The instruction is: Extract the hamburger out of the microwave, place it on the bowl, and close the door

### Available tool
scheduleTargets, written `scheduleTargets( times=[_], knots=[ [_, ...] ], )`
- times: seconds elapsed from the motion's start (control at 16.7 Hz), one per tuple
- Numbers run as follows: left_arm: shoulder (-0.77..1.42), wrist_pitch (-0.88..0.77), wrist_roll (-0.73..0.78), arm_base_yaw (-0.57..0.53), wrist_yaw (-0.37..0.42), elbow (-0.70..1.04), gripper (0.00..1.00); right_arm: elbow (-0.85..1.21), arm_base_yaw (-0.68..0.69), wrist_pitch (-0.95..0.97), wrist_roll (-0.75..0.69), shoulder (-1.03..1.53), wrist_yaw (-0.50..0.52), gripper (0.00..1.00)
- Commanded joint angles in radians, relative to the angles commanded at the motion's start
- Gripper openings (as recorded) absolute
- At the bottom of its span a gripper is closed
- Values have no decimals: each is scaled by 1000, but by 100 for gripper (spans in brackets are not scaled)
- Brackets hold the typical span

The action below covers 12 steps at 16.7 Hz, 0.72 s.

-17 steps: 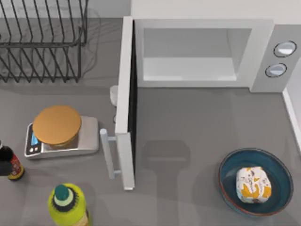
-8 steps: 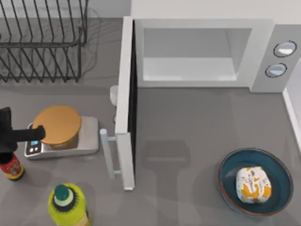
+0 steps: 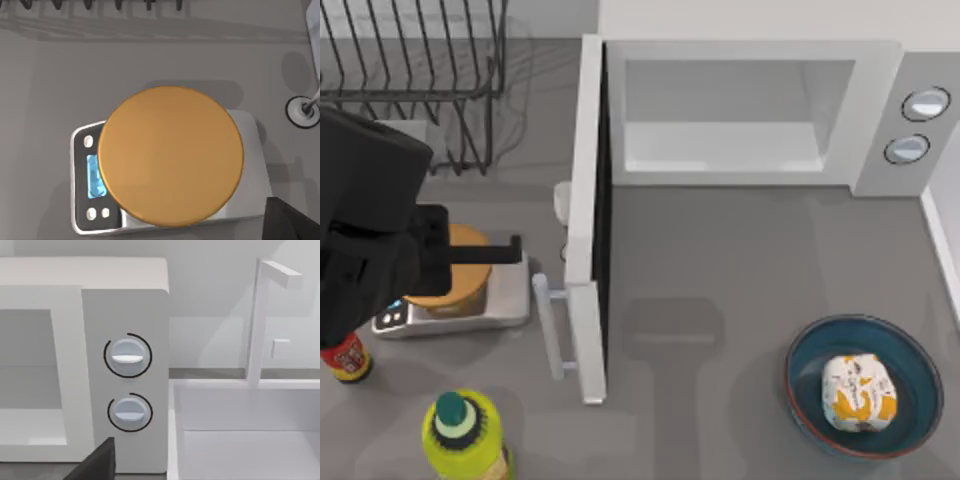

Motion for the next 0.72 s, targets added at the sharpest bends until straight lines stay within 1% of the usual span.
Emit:
scheduleTargets(
  times=[0.42, 0.54, 0.72],
  knots=[
    [18, 9, -6, -7, -4, -4, 0, 0, 0, 0, 0, 0, 0, 100],
    [40, 65, -6, -8, -5, -45, 0, 0, 0, 0, 0, 0, 0, 100],
    [87, 215, -5, -8, -5, -139, 0, 0, 0, 0, 0, 0, 0, 100]
  ],
)
